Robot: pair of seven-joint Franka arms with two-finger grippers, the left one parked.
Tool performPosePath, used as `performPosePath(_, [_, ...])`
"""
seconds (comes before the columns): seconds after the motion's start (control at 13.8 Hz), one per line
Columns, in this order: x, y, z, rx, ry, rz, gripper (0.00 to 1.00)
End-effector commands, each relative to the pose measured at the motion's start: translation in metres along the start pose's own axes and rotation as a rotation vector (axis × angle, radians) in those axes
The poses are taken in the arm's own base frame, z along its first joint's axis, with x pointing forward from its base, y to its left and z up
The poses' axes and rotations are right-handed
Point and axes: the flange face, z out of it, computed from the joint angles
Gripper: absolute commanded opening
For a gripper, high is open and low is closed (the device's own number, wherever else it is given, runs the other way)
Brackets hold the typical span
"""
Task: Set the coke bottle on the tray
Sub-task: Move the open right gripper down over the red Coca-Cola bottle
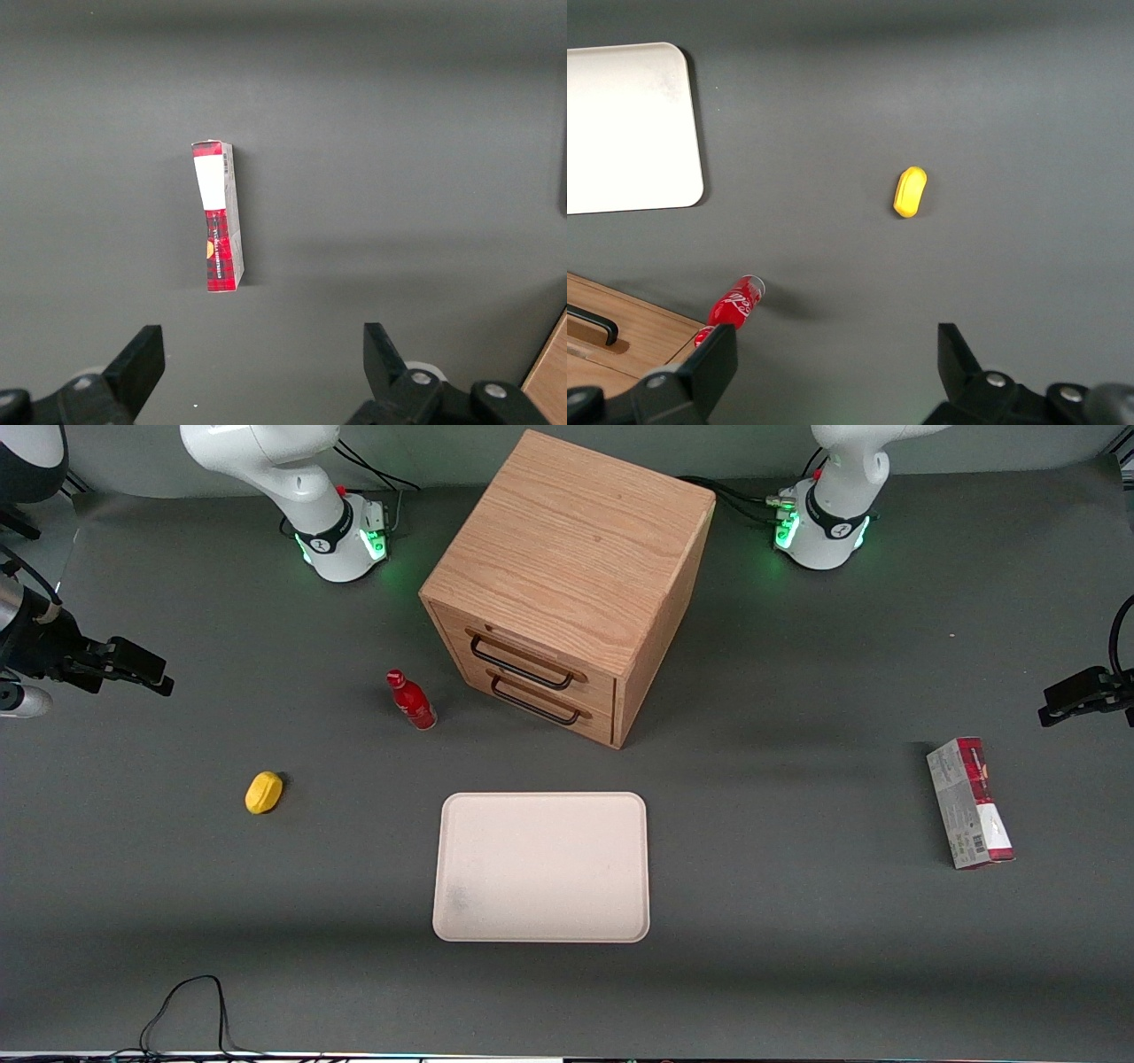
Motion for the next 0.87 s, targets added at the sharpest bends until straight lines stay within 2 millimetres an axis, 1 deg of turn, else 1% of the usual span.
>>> performPosePath(0.0, [0.002, 0.0, -0.006, 0.006, -0.012, -0.014, 1.0])
performPosePath(0.15, [0.001, -0.008, -0.005, 0.009, -0.015, -0.025, 1.0])
performPosePath(0.22, [-0.001, -0.018, -0.003, 0.008, -0.02, -0.033, 1.0])
performPosePath(0.29, [-0.003, -0.035, 0.0, 0.006, -0.026, -0.057, 1.0])
performPosePath(0.36, [-0.008, -0.049, 0.009, 0.008, -0.047, -0.065, 1.0])
performPosePath(0.51, [-0.022, -0.09, 0.03, 0.06, -0.087, -0.046, 1.0])
performPosePath(0.58, [-0.029, -0.11, 0.038, 0.057, -0.087, -0.079, 1.0])
performPosePath(0.65, [-0.039, -0.124, 0.052, 0.052, -0.093, -0.102, 1.0])
performPosePath(0.73, [-0.054, -0.138, 0.068, 0.047, -0.087, -0.099, 1.0])
performPosePath(0.8, [-0.07, -0.146, 0.088, 0.047, -0.064, -0.092, 1.0])
